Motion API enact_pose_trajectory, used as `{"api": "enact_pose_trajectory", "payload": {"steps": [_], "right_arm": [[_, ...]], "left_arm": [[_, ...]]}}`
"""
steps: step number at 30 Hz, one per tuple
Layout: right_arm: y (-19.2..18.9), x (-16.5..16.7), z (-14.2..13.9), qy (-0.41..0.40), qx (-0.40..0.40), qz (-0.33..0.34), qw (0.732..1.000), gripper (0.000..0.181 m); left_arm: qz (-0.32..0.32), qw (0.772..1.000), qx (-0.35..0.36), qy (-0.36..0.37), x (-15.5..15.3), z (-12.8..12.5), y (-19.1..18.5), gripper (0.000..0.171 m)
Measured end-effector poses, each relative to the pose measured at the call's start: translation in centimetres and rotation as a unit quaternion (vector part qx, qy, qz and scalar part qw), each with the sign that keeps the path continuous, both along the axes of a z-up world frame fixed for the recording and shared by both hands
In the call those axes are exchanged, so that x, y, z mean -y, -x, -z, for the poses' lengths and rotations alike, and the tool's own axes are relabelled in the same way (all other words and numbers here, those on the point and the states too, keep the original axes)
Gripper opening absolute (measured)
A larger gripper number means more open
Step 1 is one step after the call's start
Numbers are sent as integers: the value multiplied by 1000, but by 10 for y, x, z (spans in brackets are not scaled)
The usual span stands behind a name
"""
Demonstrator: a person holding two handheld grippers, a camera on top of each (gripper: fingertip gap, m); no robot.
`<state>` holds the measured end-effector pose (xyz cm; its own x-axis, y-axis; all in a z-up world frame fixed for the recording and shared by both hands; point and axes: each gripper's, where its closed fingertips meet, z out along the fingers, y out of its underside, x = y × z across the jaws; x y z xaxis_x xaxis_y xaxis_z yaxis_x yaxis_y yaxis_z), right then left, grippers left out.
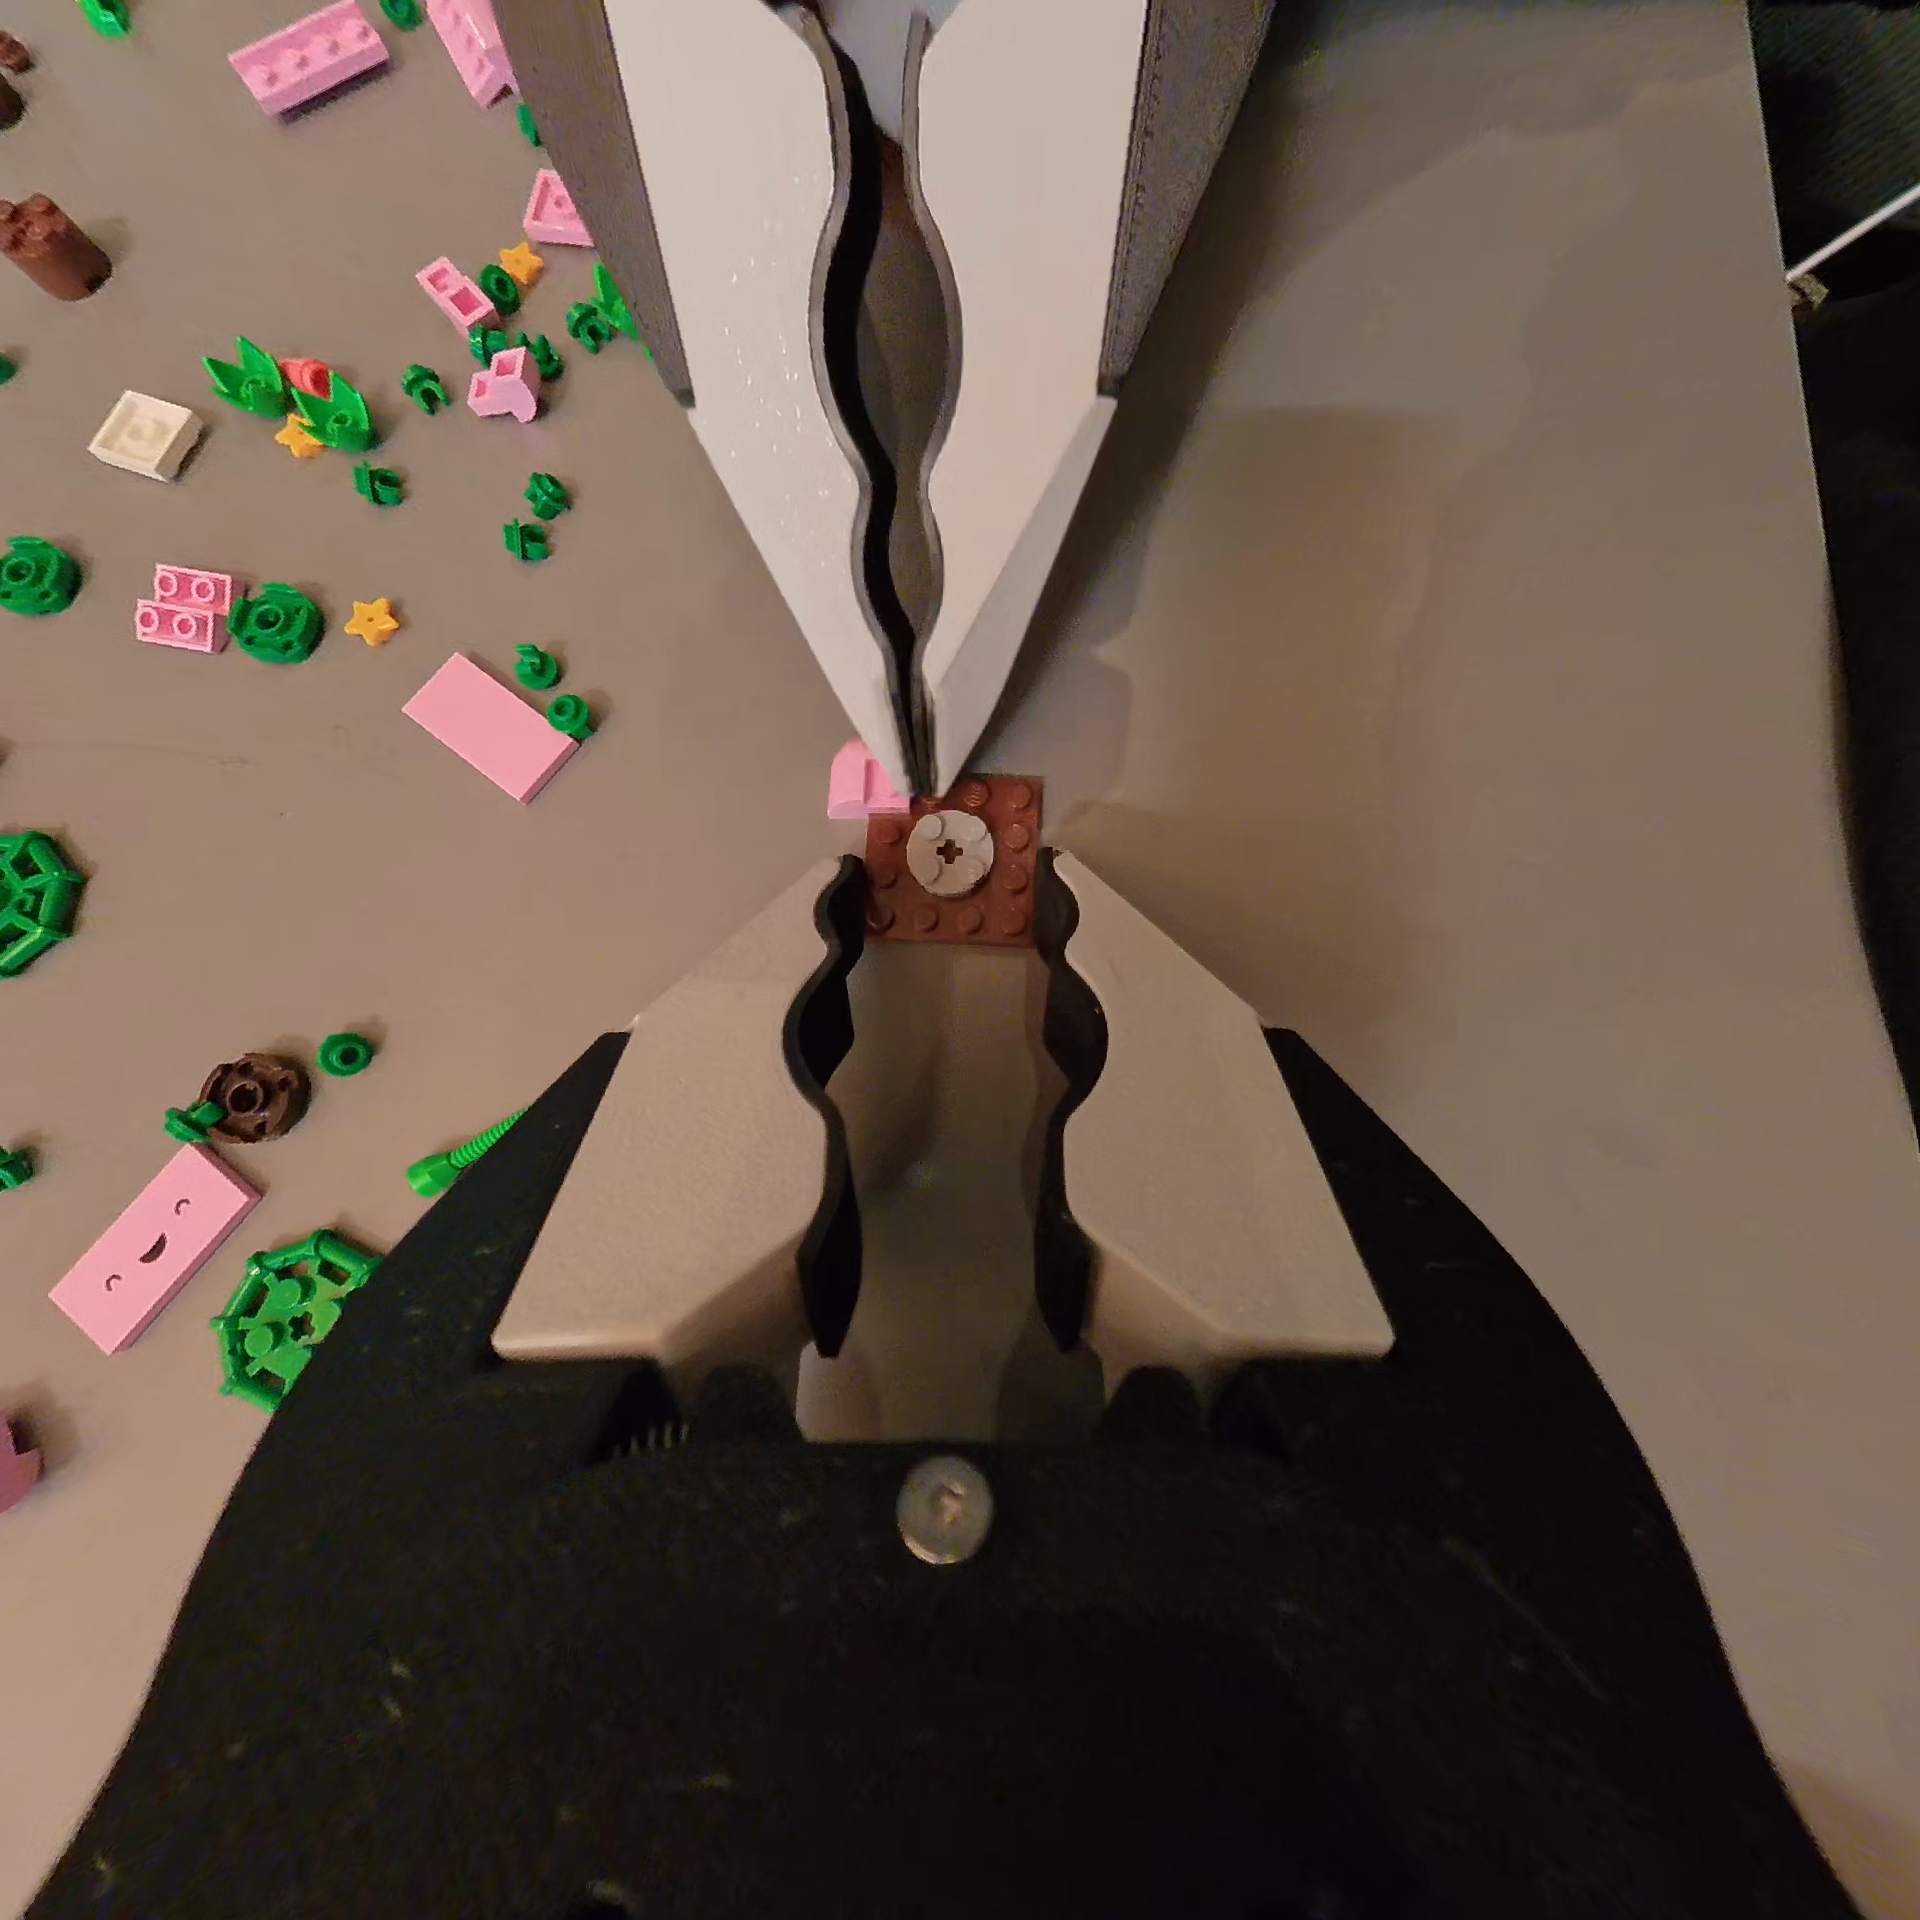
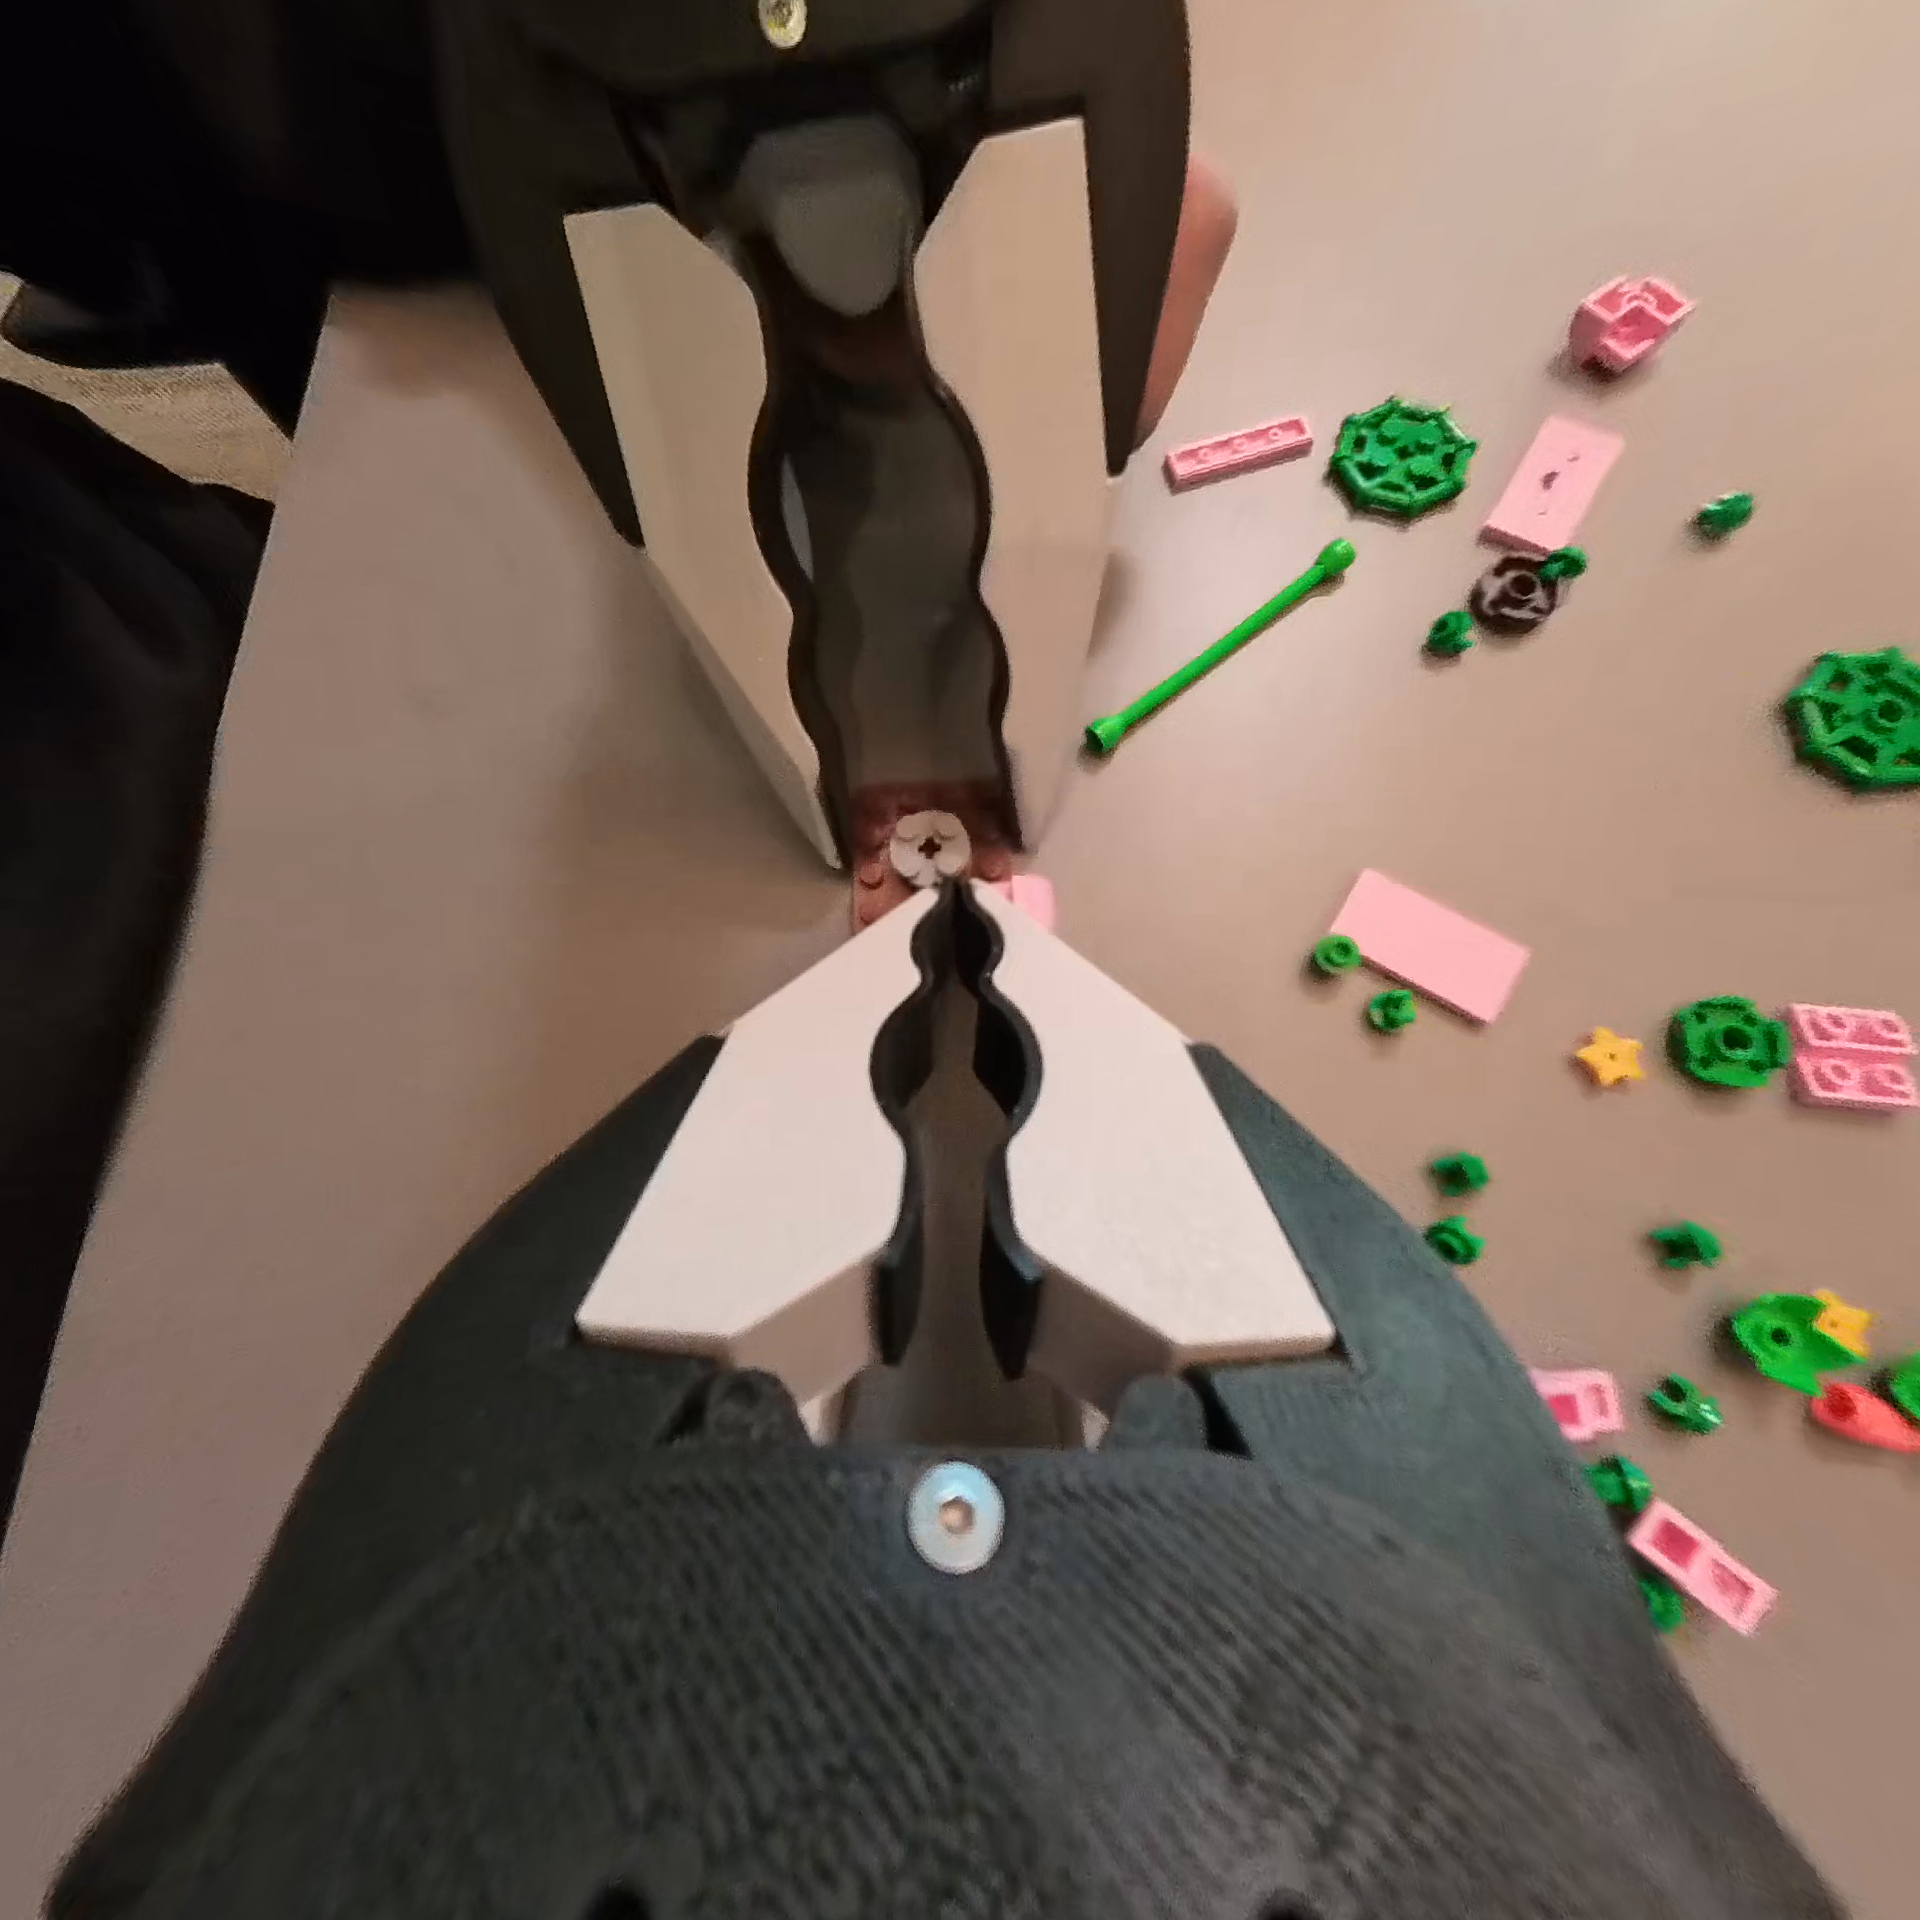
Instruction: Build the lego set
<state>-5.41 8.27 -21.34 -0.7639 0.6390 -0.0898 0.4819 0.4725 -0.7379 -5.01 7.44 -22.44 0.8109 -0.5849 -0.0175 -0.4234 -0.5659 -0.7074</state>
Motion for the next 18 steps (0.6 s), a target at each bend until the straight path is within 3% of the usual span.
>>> {"api": "enact_pose_trajectory", "payload": {"steps": [5, 9, 13, 15, 18], "right_arm": [[10, -13, -28, 30, -59, 30, 997, 0], [4, -15, 7, -23, 2, 19, 1000, 0], [7, -22, 2, -67, -25, 26, 997, 0], [9, -17, -9, -40, -51, 23, 998, 0], [9, -6, -15, -1, -66, 8, 998, 22]], "left_arm": [[0, 1000, -1, -1, 0, 0, 0, 32], [0, 1000, -1, -1, 0, 0, 0, 32], [0, 1000, -2, -1, 0, 0, 0, 32], [0, 1000, -1, -1, 0, 0, 0, 32], [0, 1000, -2, -1, 0, 0, 0, 32]]}}
